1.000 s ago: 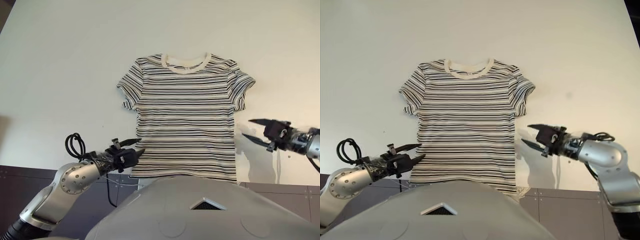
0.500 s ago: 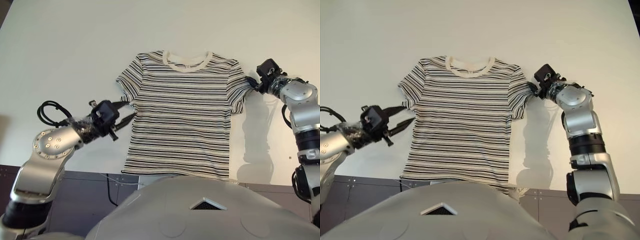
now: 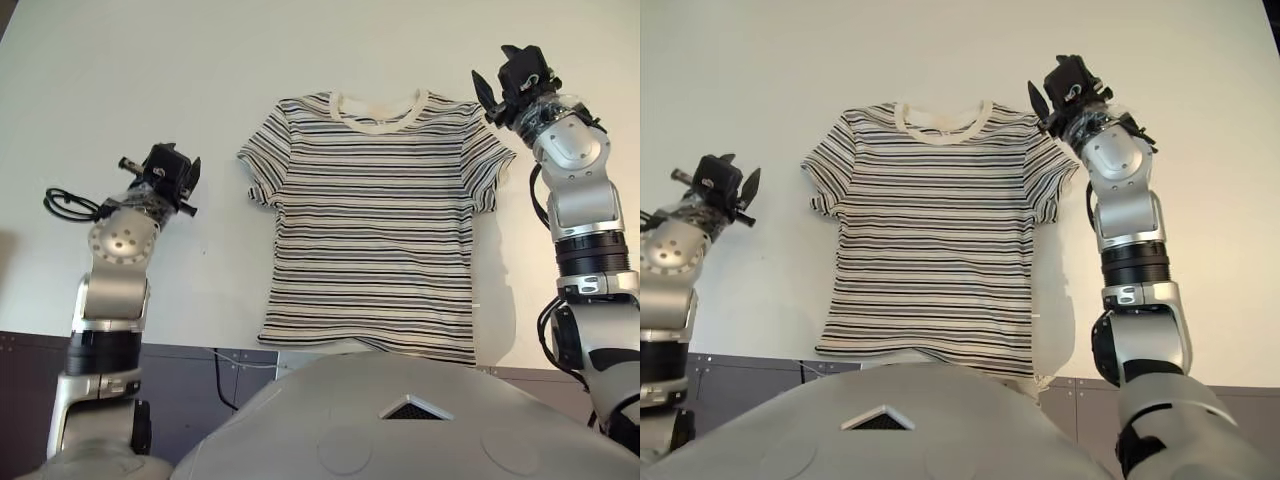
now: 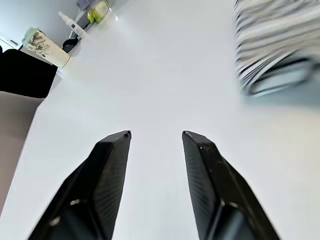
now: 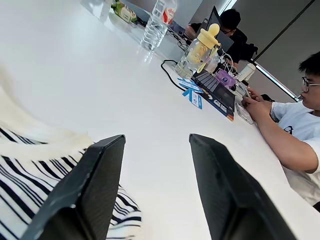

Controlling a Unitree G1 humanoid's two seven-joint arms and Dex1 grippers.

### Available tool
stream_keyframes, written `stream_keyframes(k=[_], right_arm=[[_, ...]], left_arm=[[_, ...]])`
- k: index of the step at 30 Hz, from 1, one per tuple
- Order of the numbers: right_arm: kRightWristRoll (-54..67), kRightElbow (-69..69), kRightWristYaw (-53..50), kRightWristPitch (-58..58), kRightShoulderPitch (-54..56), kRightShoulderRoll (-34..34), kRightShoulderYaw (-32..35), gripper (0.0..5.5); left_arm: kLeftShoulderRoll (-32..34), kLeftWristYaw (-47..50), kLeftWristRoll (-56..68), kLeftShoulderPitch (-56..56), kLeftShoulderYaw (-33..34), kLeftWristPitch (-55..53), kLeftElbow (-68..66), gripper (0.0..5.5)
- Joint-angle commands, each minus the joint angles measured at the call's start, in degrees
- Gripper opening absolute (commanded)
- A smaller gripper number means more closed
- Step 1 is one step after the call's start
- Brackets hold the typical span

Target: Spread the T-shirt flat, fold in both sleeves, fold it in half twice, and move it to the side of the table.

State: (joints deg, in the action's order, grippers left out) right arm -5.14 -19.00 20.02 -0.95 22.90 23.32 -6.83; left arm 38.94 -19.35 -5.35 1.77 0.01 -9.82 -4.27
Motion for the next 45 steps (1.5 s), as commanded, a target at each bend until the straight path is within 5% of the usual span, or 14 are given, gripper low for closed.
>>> stream_keyframes(k=[1,8,14,22,37,45], right_arm=[[3.19,0.12,-2.36,-5.7,0.22,-4.72,2.55,2.36],[4.75,1.6,-4.72,-10.79,-2.77,-6.91,5.56,2.36],[3.95,0.9,-5.44,-10.18,-2.82,-7.98,5.23,2.36],[3.83,0.67,-6.05,-9.28,-3.14,-8.03,5.61,2.36],[3.13,-0.81,-7.14,-8.49,-3.15,-9.37,5.26,2.36],[2.33,-3.16,-8.51,-7.66,-2.85,-9.55,5.41,2.39]], left_arm=[[-6.71,-9.25,14.13,-12.95,5.81,-9.62,-13.79,1.9],[-18.38,-0.92,38.68,-12.31,24.09,-36.83,-5.14,1.9],[-0.55,6.06,-5.87,-6.86,-5.12,2.51,-7.49,1.9],[9.14,8.27,-30.81,-14.37,-22.25,29.93,-23.39,1.9],[8.32,14.68,-41.39,-26.05,-29.95,49.03,-39.4,1.9],[7.75,16.84,-43.07,-27.97,-32.48,52.53,-42.85,0.57]])
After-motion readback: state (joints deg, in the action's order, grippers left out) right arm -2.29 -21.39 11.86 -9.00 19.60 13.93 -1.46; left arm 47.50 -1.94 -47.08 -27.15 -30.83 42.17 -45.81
